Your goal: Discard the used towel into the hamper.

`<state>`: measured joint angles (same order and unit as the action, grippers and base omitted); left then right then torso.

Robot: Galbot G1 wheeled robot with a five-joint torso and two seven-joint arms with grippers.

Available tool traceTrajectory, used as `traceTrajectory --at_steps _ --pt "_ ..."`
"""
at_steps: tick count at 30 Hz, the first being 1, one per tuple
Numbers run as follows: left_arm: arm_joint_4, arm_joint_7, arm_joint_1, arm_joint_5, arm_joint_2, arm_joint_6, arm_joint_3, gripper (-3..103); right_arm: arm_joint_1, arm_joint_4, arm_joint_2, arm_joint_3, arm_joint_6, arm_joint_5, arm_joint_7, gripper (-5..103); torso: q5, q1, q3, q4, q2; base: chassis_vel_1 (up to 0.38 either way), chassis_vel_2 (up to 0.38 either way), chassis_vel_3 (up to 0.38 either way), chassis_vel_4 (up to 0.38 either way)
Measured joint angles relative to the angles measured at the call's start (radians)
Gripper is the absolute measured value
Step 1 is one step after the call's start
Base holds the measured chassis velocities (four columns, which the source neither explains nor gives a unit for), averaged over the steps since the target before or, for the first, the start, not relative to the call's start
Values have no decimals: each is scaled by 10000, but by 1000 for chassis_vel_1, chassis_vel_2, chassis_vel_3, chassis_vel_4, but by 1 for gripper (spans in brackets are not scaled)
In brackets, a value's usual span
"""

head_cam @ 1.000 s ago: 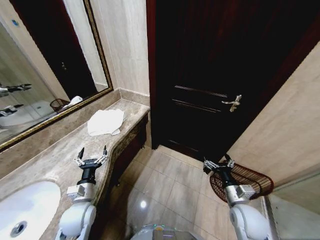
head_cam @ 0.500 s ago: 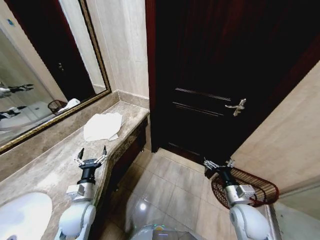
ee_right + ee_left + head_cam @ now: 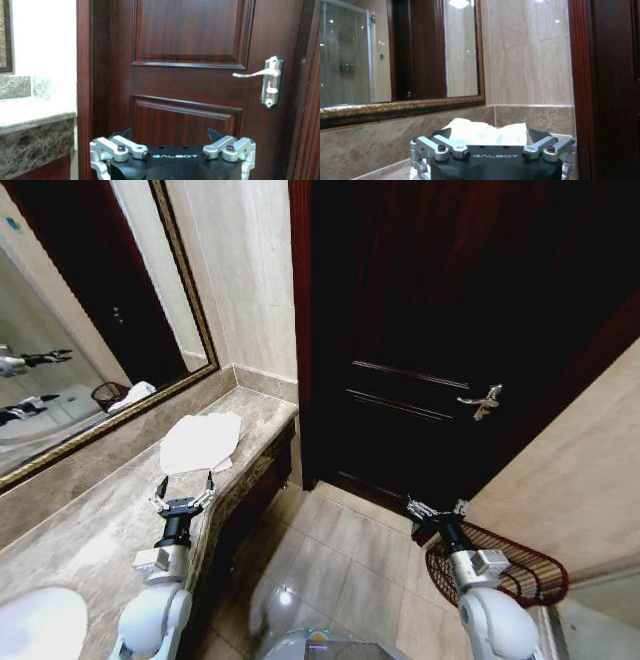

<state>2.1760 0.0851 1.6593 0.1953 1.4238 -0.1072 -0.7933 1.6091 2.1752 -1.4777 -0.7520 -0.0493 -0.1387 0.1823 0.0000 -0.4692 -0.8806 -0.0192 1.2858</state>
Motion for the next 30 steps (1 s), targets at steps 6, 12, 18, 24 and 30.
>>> traceTrajectory --at_steps 6,12,18,24,30 --pt "7 0 1 -12 -2 0 -5 100 0 0 -1 2 1 0 0 100 1 0 0 -1 0 -76 78 73 -66" --pt "13 -3 17 -21 9 4 7 100 13 0 18 -5 8 1 1 100 1 0 0 -2 0 -59 73 69 -67" --pt "47 -28 -16 29 -37 133 -1 100 -16 -29 25 -23 4 77 104 100 1 1 0 -1 0 -77 69 71 -58" --pt "224 -42 -162 305 -167 569 -18 100 -39 -46 27 2 -22 115 139 100 1 -3 -1 -2 -1 -38 37 43 -40" --pt "267 -45 -199 324 -198 718 11 100 -68 -78 35 5 -20 62 140 100 0 0 0 0 0 0 0 0 0"
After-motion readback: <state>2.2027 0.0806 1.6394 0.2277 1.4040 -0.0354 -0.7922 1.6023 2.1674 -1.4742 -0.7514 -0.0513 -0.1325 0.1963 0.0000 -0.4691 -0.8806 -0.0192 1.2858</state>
